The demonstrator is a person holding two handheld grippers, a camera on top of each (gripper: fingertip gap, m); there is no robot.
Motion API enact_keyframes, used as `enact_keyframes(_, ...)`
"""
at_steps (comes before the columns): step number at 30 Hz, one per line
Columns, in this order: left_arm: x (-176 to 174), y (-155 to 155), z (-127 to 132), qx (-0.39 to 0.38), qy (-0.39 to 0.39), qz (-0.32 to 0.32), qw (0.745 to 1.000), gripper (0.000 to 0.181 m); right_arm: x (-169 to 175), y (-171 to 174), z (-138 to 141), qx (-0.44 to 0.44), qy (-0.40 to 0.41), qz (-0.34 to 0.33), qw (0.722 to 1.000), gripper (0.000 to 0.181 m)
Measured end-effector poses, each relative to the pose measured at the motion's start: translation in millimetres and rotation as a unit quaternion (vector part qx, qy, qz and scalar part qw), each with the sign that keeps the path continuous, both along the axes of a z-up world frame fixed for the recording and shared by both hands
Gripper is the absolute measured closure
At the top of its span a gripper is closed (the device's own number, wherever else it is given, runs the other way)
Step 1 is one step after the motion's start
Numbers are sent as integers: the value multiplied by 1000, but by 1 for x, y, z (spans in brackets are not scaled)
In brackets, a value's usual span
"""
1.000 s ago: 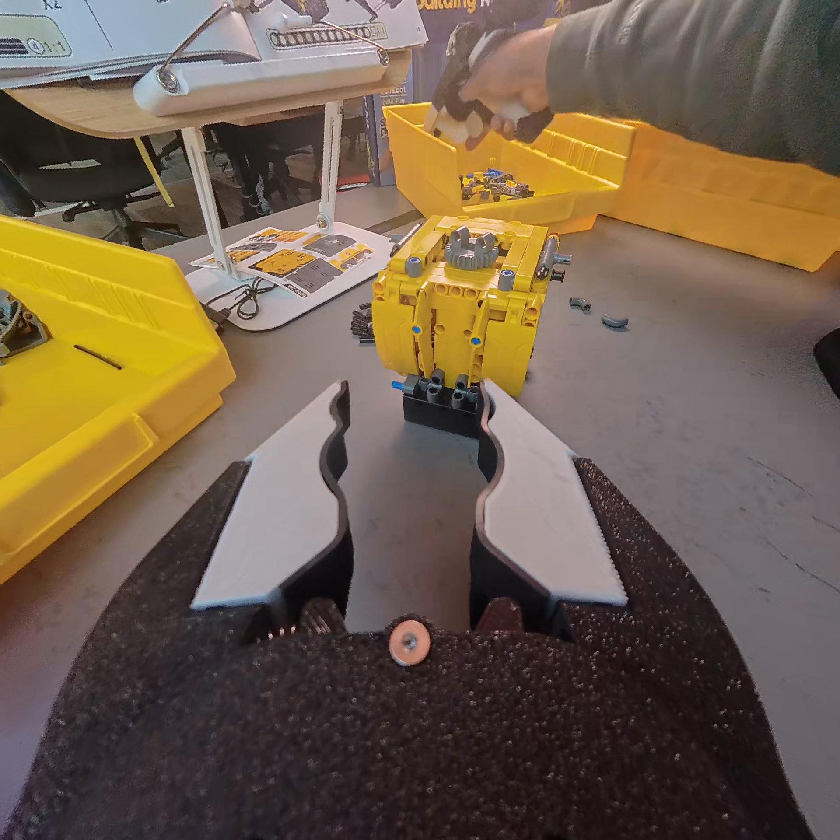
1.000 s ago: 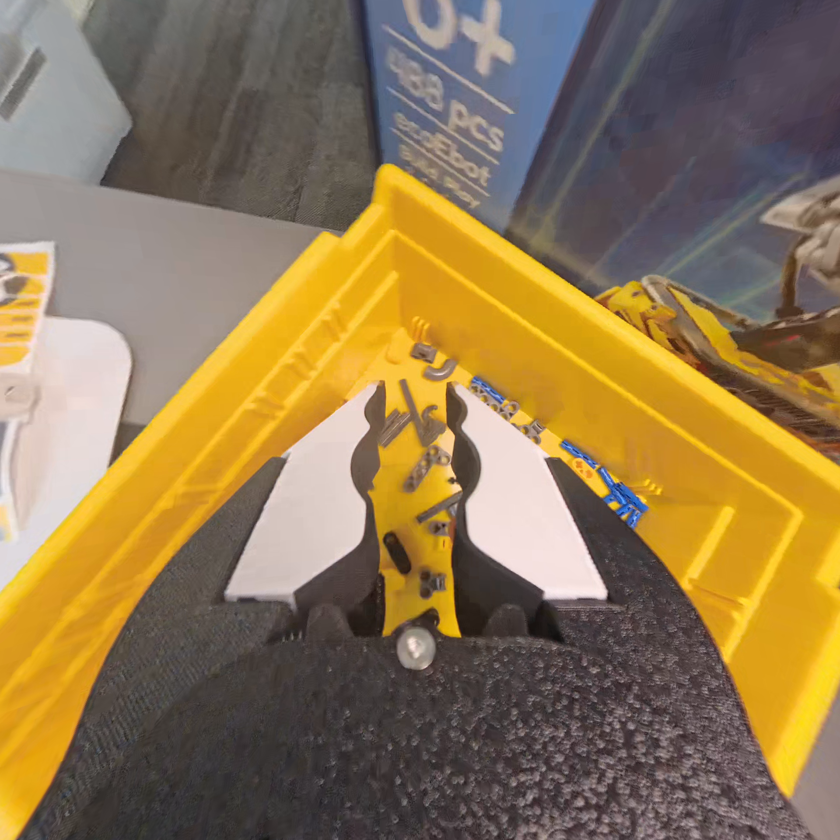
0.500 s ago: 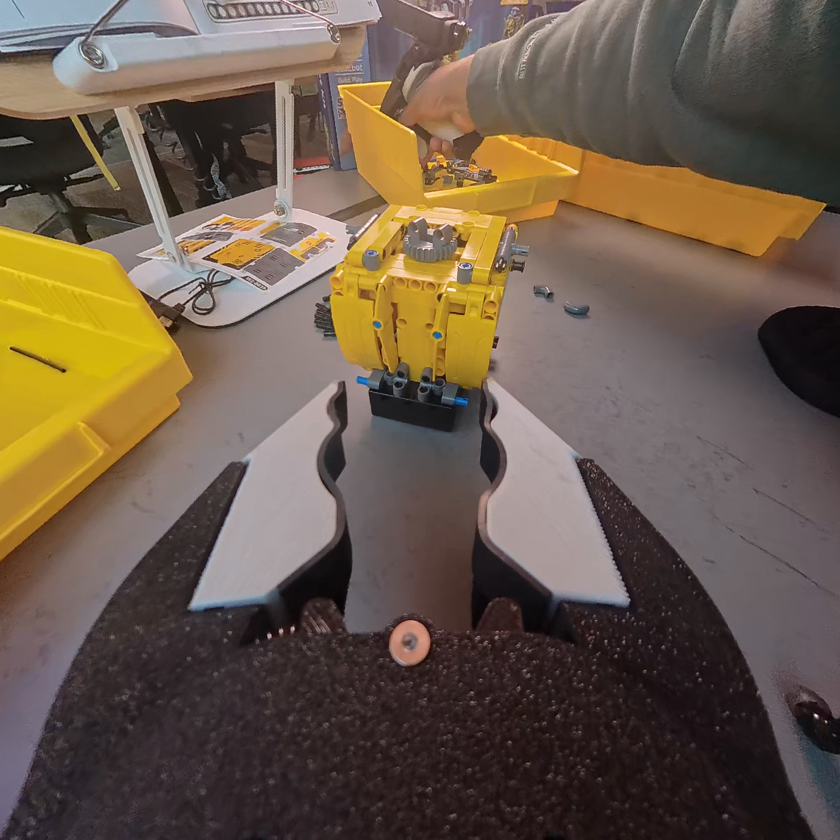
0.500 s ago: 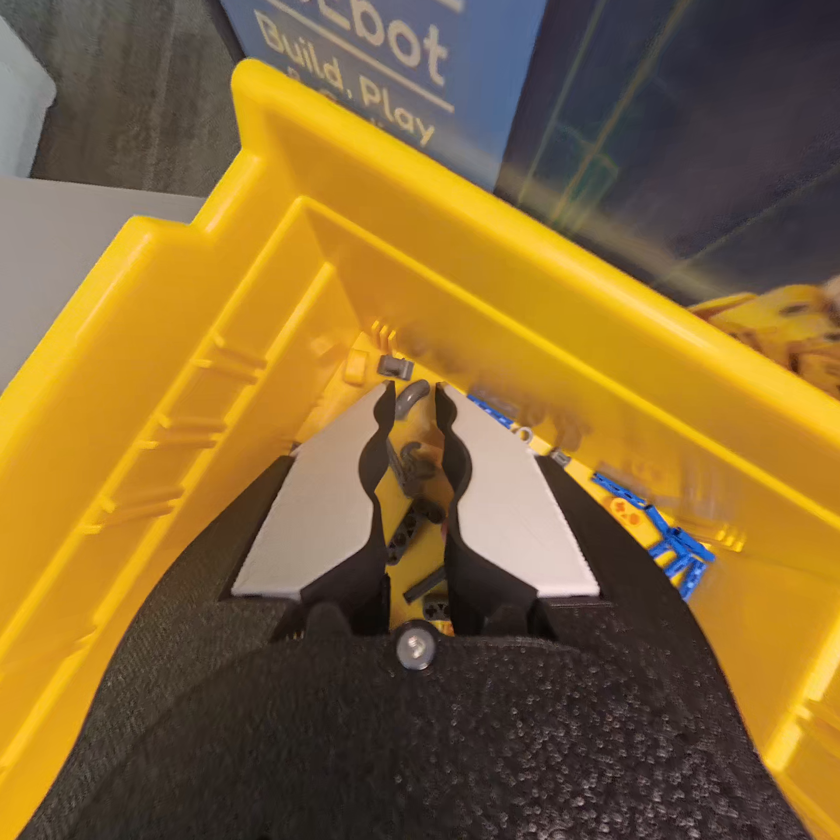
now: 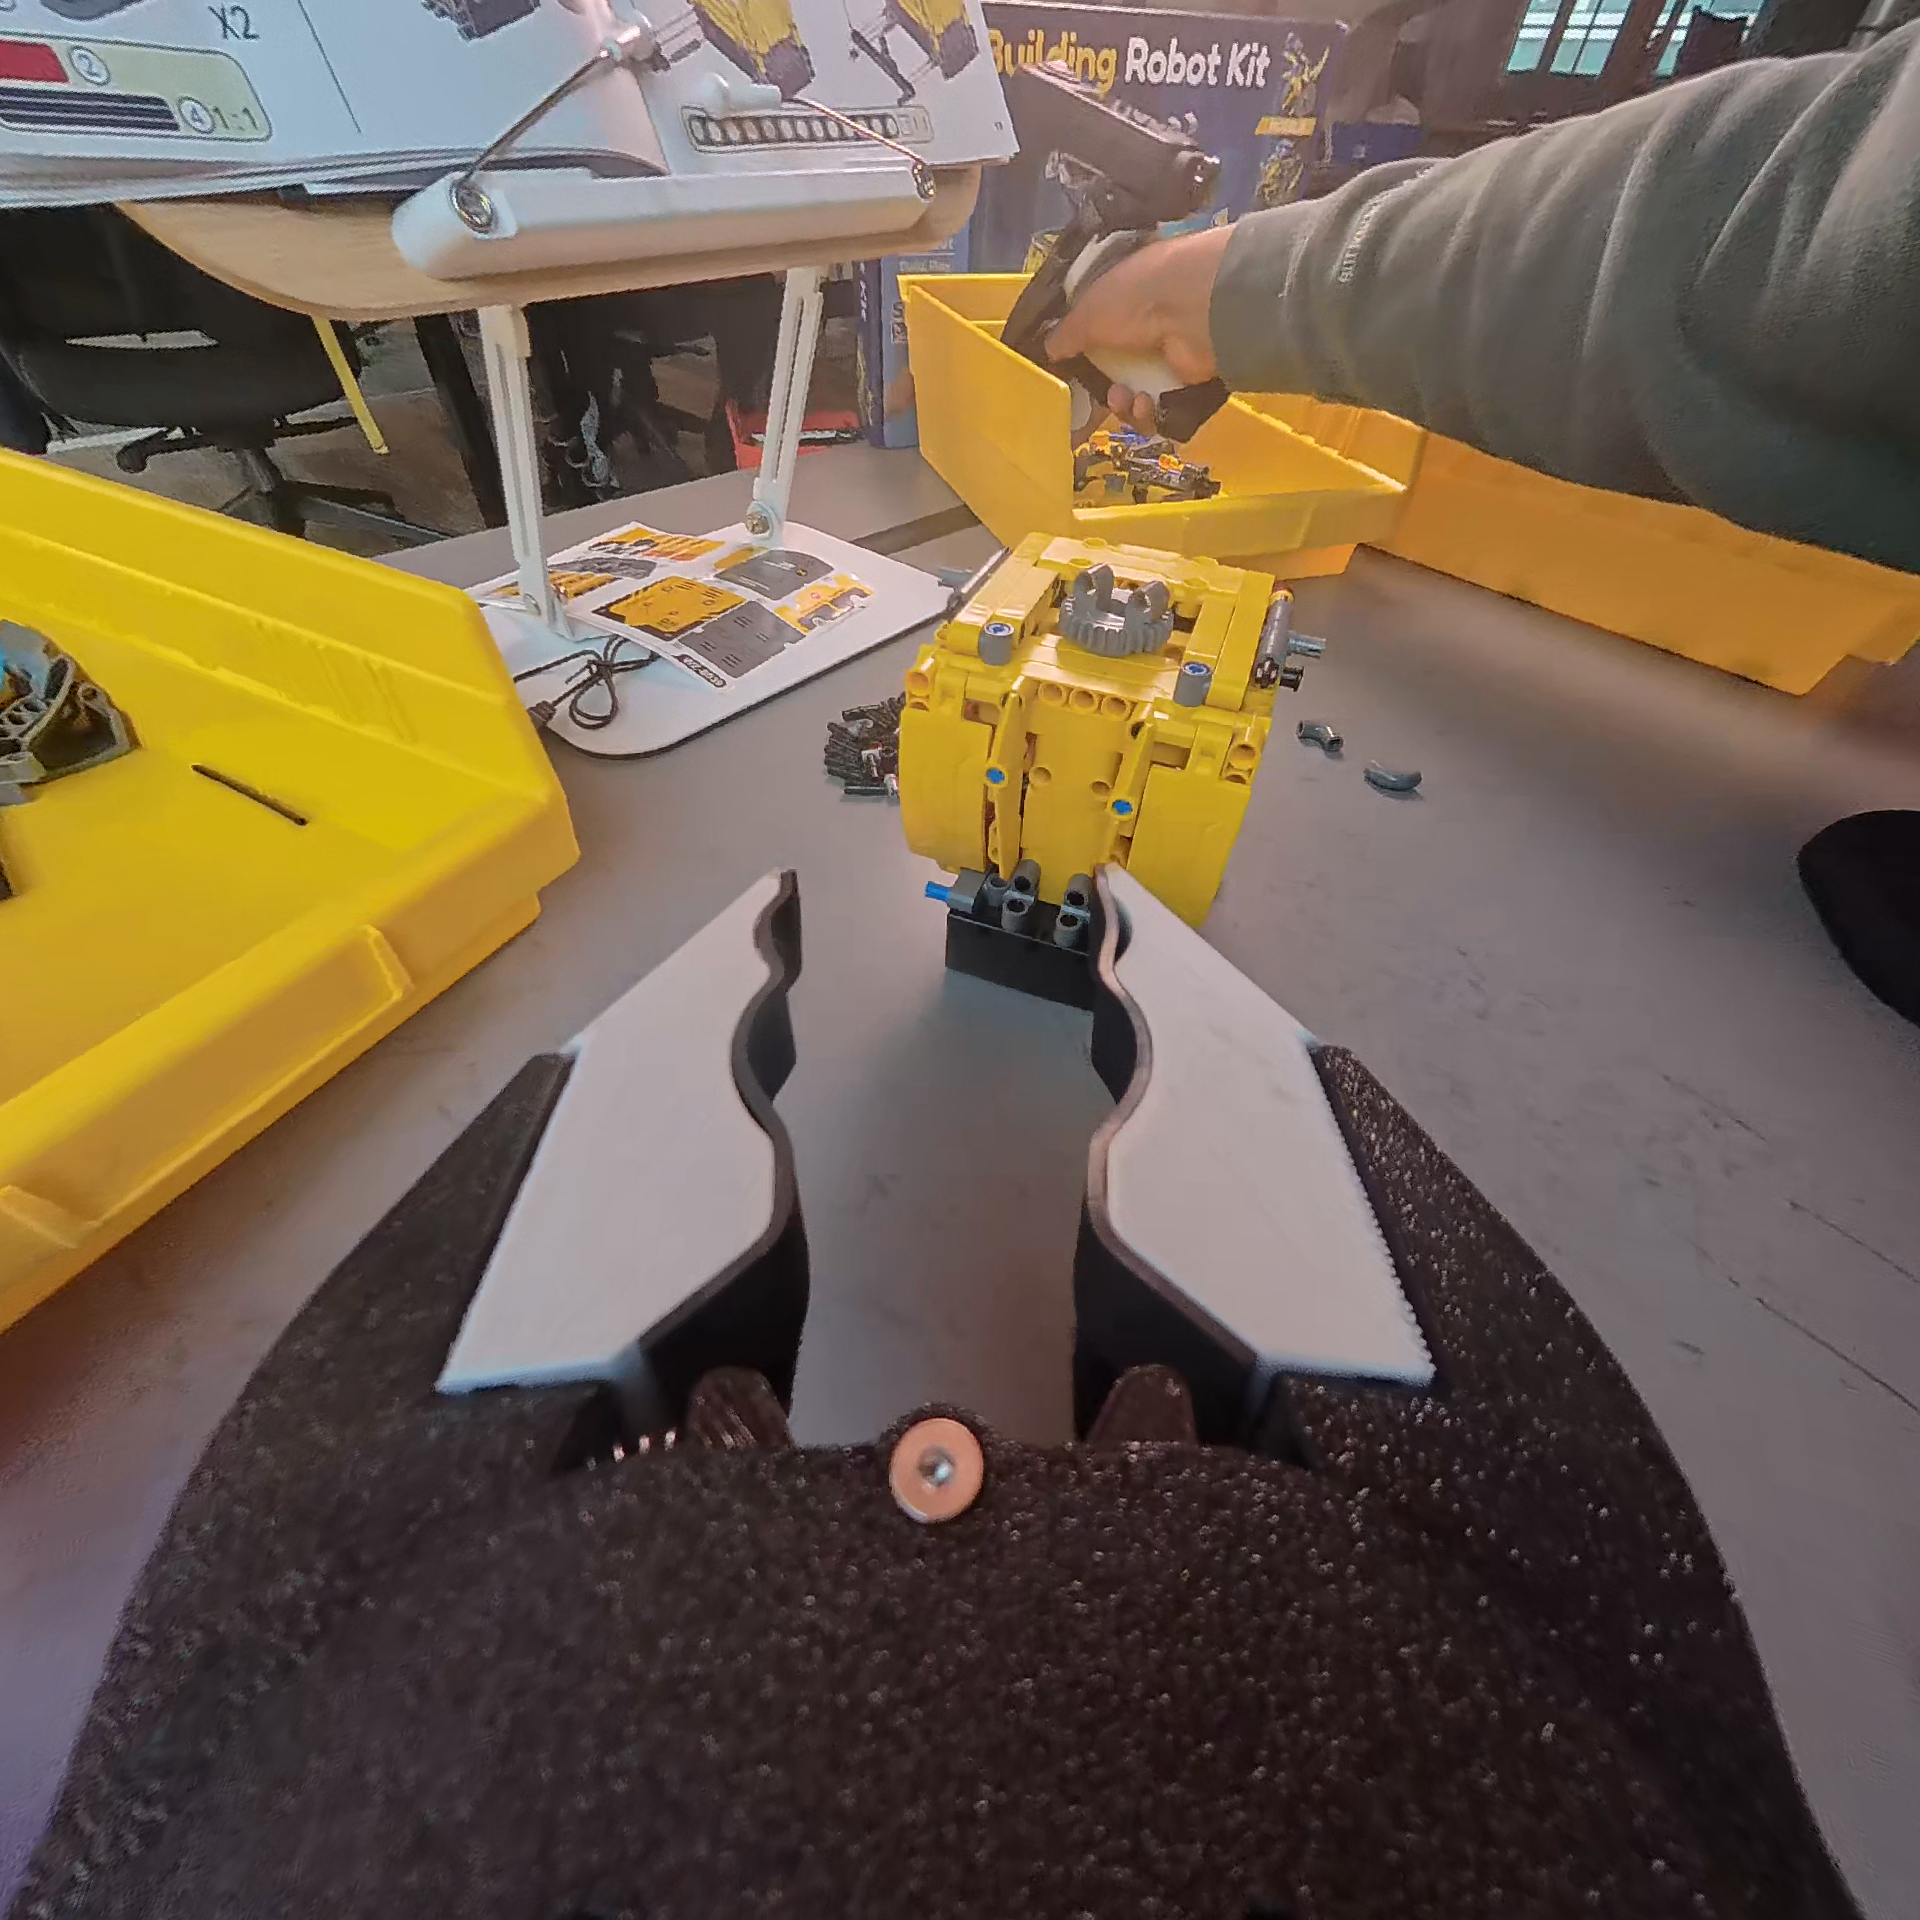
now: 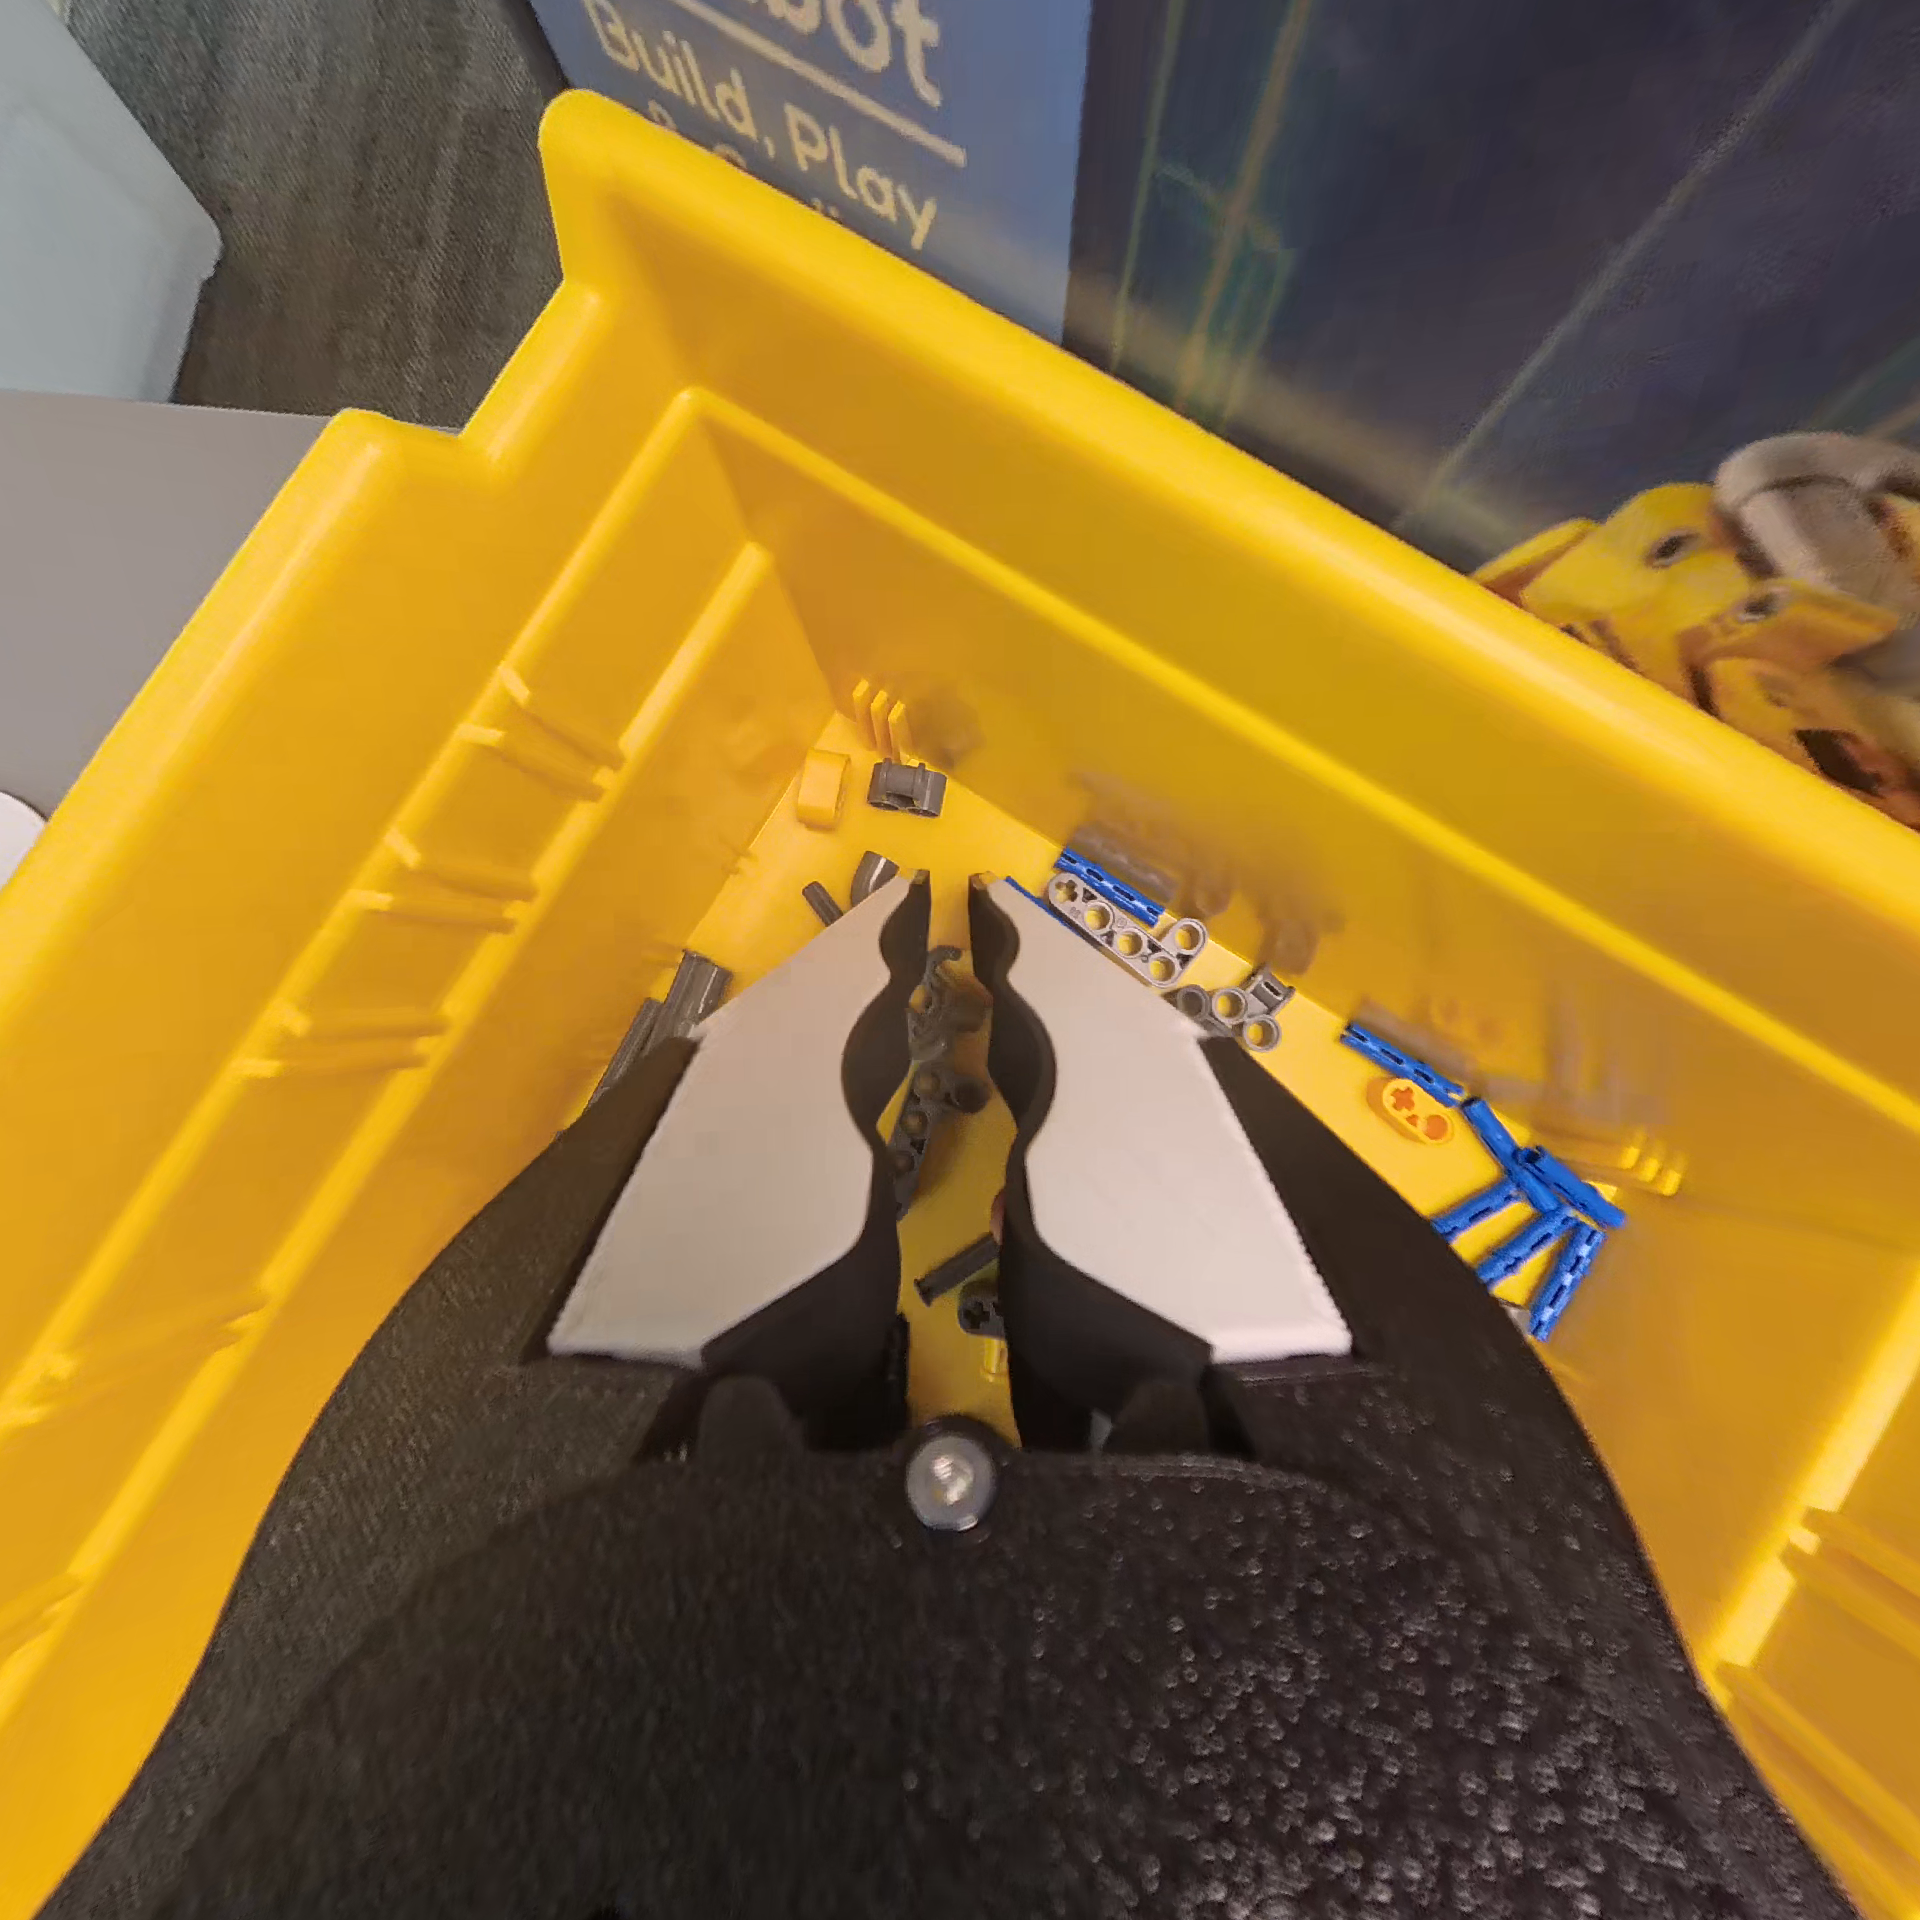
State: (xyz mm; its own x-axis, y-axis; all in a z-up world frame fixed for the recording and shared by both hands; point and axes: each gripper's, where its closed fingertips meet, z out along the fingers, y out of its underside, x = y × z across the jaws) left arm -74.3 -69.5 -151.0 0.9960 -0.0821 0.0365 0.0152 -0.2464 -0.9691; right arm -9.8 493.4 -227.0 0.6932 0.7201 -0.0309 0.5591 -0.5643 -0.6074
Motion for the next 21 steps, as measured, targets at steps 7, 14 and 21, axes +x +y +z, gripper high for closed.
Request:
enact_keyframes(7, 3, 2, -7, -11, 11, -5, 1000, 128, -12, -11, 4, -10, 15, 52, 998, 164)
enact_keyframes(14, 2, 2, -10, -16, 12, -2, 1000, 129, -14, -16, -10, -7, -37, 80, 996, 169)
enact_keyframes(21, 5, 1, -5, -10, 12, -7, 1000, 129, -4, -40, 42, 9, 19, 129, 991, 169)
